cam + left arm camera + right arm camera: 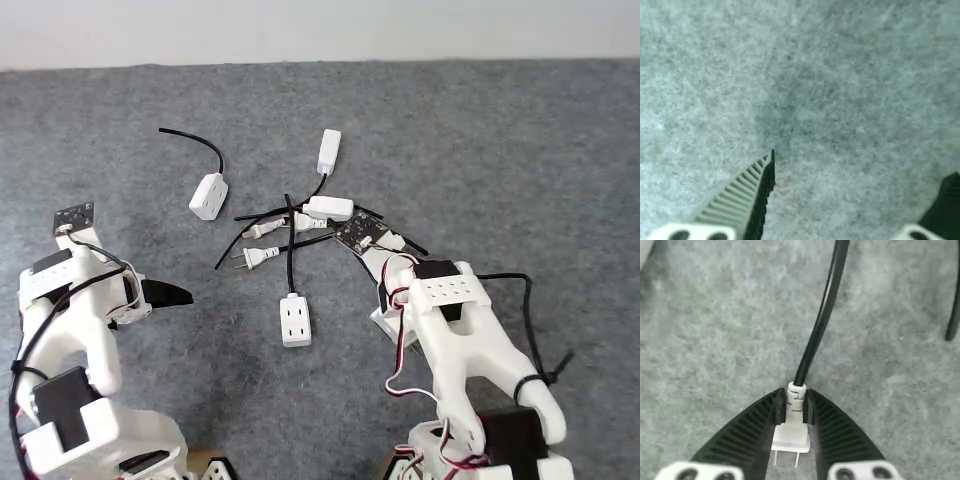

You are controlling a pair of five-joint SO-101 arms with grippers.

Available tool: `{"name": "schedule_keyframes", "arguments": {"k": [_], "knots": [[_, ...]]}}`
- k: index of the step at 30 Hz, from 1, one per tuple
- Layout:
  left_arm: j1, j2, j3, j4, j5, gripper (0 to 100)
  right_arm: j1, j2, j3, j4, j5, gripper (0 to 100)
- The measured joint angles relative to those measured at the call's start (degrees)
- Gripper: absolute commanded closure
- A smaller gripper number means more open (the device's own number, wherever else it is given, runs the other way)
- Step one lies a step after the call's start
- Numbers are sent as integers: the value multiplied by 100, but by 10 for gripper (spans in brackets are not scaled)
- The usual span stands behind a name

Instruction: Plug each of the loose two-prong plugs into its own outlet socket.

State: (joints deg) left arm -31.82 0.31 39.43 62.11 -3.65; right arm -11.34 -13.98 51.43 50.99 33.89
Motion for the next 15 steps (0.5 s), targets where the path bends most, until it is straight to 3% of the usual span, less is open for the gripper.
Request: {"name": "schedule_keyframes", "arguments": {"k": [10,15], "knots": [[0,0,0,0,0,538,0,554,-334,26,0,868],[0,0,0,0,0,538,0,607,-378,62,0,927]]}}
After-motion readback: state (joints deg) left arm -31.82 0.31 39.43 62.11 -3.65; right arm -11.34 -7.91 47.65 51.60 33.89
